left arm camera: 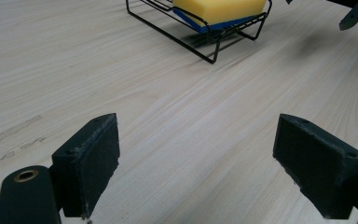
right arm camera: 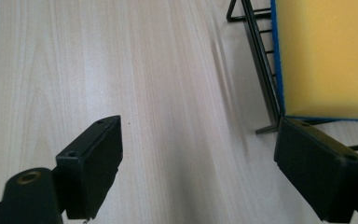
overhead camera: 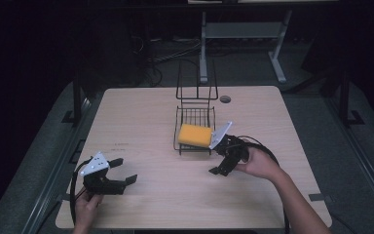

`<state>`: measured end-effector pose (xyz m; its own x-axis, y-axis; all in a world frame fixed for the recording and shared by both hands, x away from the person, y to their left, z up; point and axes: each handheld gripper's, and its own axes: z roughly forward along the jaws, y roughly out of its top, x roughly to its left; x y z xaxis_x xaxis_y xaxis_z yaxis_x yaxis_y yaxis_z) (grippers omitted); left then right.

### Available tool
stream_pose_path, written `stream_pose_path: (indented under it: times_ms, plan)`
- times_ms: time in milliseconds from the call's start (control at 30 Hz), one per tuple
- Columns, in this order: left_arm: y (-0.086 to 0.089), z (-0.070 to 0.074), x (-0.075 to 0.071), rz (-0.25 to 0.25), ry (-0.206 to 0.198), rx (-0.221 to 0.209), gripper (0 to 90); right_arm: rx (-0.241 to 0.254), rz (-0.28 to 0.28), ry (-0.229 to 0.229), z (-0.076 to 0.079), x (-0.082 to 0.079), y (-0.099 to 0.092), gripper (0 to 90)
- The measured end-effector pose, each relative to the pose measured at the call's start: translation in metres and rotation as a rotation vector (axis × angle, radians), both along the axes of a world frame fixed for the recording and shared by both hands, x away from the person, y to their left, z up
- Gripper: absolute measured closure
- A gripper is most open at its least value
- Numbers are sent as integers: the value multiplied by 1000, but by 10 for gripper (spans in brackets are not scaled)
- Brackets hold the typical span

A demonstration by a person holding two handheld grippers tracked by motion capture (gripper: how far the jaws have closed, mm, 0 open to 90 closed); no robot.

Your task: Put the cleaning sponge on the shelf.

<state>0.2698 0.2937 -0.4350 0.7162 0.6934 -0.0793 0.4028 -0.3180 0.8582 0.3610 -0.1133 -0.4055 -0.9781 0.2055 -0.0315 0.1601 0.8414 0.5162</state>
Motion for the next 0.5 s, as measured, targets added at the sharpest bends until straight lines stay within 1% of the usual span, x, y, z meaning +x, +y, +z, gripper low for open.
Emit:
stream_pose_path:
  times_ms: [100,233,433,500]
  plan:
    - [0,0,0,-1,-1,2,141,2,-5,4,-2,-2,-2,150]
    - [-1,0,0,-3,-1,5,141,8,-20,12,-6,-5,-10,150]
    - [-1,0,-1,-4,-2,8,141,2,-36,15,-9,-9,-17,150]
    - [-1,0,-1,-4,0,6,141,8,-38,21,-10,-11,-21,150]
